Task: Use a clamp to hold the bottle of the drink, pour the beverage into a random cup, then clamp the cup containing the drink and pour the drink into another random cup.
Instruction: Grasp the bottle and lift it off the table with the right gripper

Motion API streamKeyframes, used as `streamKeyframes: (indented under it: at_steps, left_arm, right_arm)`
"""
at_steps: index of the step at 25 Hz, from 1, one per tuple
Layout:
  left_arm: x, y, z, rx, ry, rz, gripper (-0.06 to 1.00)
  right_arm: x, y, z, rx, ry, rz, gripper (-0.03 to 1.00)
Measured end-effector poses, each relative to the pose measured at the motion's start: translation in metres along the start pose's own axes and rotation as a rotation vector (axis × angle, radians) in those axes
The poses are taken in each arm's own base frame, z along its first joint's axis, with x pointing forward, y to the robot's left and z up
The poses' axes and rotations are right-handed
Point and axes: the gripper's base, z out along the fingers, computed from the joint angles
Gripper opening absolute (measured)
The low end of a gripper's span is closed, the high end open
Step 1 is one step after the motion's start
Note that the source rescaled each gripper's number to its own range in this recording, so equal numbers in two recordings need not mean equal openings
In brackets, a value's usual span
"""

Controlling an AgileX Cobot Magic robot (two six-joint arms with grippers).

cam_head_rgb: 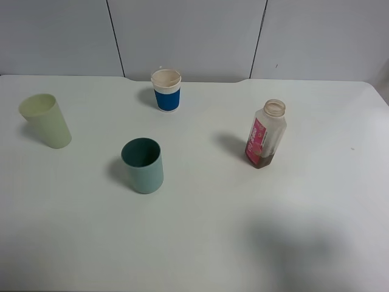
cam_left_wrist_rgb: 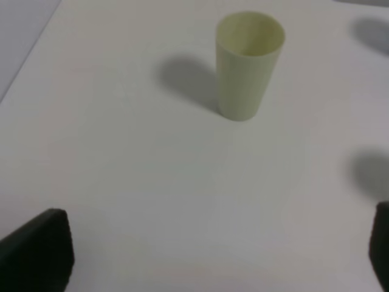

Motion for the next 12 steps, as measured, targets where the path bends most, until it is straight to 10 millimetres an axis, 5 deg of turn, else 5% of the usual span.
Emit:
streamKeyframes:
  at_steps: [12]
  left_arm:
    - [0.0000, 0.0000, 0.0000, 0.000, 0.000, 0.000, 0.93]
  right_arm:
    - [0.0000, 0.0000, 0.0000, 0.000, 0.000, 0.000, 1.00]
